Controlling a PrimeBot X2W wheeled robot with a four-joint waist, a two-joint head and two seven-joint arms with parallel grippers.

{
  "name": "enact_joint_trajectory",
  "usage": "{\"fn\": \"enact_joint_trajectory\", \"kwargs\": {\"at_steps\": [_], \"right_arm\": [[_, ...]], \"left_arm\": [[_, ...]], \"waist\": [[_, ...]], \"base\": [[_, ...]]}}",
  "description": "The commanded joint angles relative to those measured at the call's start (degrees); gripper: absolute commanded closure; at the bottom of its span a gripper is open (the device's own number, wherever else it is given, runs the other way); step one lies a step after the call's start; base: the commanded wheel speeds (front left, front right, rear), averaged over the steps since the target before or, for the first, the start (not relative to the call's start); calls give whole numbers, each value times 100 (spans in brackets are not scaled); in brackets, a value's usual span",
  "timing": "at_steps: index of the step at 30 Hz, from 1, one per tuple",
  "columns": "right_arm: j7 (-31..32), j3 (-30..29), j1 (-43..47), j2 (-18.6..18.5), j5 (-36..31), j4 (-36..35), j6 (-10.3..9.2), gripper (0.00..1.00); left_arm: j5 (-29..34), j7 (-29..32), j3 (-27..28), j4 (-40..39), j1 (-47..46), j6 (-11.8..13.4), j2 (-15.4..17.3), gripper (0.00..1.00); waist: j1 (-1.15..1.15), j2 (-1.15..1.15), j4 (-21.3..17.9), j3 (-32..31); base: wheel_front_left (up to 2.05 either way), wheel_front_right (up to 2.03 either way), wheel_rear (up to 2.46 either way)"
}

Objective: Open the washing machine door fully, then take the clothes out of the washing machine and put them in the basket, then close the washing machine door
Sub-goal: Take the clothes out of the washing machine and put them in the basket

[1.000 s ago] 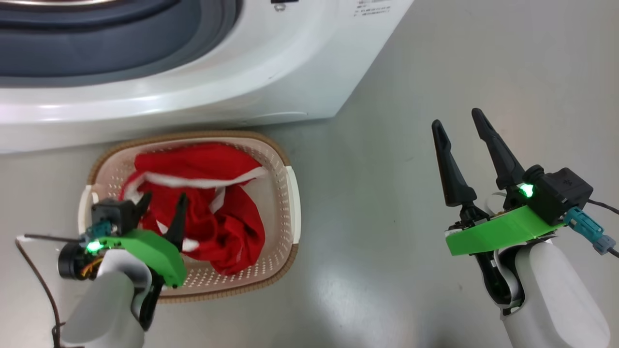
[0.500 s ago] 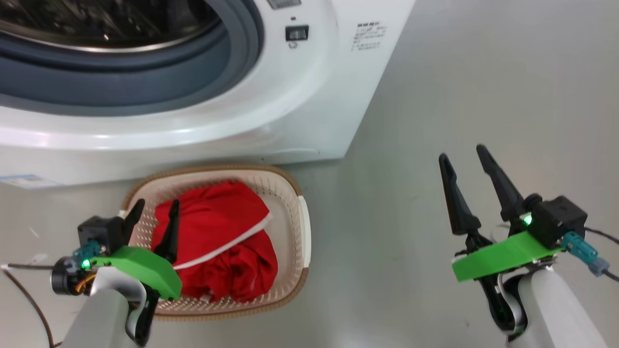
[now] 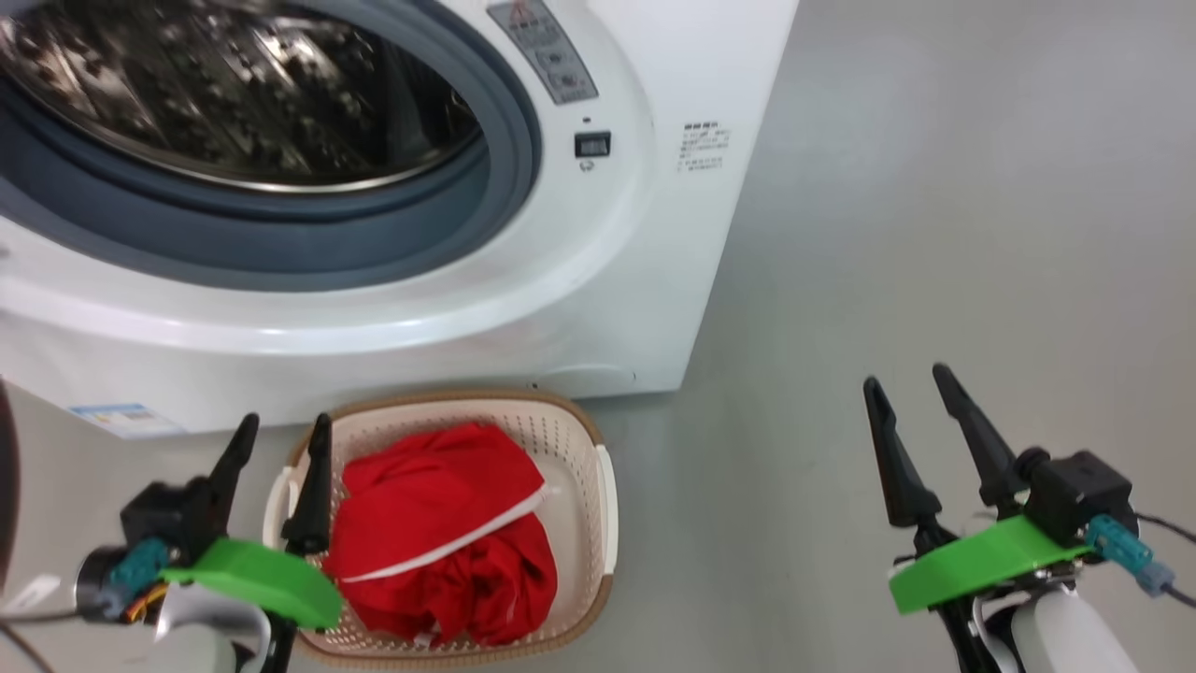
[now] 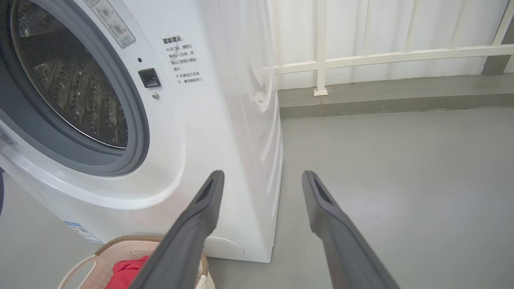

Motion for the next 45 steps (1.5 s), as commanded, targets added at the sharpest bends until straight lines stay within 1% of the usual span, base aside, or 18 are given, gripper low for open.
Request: {"fn": "enact_joint_trajectory", "kwargs": {"at_steps": [1,10,23,34,45], "right_arm": [[-36,121,110,8,-67,-113,36,0],[-36,51,462,8,-139,-118,36,0],[-36,-47,939,-25,-192,-132,36,0],[-36,-121,1177,-70,-183,-192,36,0],[-36,-147,1154,-55,-197,-218,36,0]], "left_arm": [[70,-29,268,-322,194,3,111,0],[227,-29,546,-1163,928,3,54,0],[380,-29,884,-1924,1860,3,-118,0],[445,-29,1093,-2297,2293,3,-191,0],[484,-29,1180,-2399,2292,3,-267,0]], "waist": [[0,0,45,-278],[0,0,74,-683],[0,0,65,-1160],[0,0,56,-1276],[0,0,92,-1221]], "base": [[0,0,0],[0,0,0],[0,0,0],[0,0,0],[0,0,0]]}}
